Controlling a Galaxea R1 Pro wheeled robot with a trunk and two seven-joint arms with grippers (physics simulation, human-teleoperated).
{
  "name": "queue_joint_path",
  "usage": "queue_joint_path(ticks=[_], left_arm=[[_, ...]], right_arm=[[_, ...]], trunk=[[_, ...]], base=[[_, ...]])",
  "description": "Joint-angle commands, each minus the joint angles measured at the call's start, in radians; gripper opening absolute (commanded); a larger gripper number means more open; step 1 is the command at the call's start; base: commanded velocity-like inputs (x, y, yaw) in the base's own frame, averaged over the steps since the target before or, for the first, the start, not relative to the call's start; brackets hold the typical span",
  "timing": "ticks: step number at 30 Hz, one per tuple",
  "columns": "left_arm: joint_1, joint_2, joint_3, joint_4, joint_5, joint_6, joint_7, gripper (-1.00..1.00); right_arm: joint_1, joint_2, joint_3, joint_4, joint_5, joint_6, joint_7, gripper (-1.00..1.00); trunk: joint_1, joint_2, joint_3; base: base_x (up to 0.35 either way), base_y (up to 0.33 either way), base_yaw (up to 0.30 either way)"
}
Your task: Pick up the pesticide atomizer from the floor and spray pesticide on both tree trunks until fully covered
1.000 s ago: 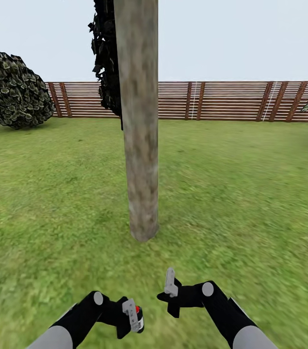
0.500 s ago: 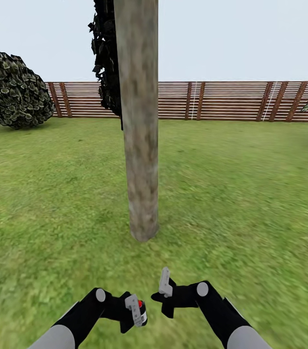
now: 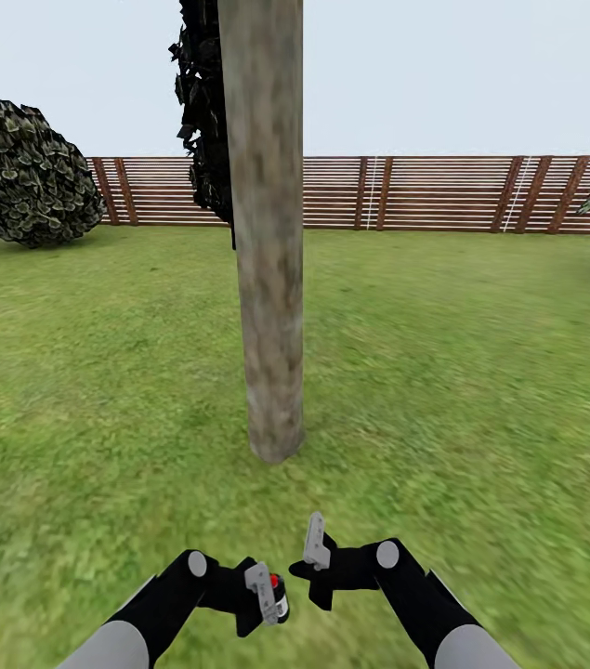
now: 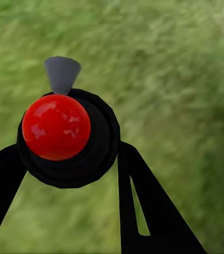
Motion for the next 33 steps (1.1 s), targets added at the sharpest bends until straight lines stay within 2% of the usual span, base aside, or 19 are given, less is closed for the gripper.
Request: queue_joint_path(ticks=[1,23,28,33], left_arm=[[0.000,-0.001,0.001,-0.001,-0.009,-0.009,-0.002,-1.00],[-0.004,-0.021,0.003,-0.003,-0.003,-0.012,-0.043,-1.00],[-0.001,-0.020,0.011,-0.049,-0.002,-0.010,-0.043,-1.00],[-0.001,-0.020,0.013,-0.056,-0.002,-0.010,-0.043,-1.00]], right_arm=[[0.000,0.000,-0.001,-0.001,0.010,-0.006,0.001,-1.00],[0.000,0.000,-0.002,0.000,0.010,-0.006,0.001,-1.00],[0.000,0.000,-0.002,0.000,0.011,-0.006,0.001,-1.00],[0.000,0.000,-0.002,0.000,0.011,-0.006,0.001,-1.00]], trunk=[[0.000,0.000,-0.001],[0.000,0.000,-0.001],[0.000,0.000,-0.001],[0.000,0.000,-0.001]], base=[[0.000,0.000,0.000],[0.000,0.000,0.000],[0.000,0.000,0.000],[0.000,0.000,0.000]])
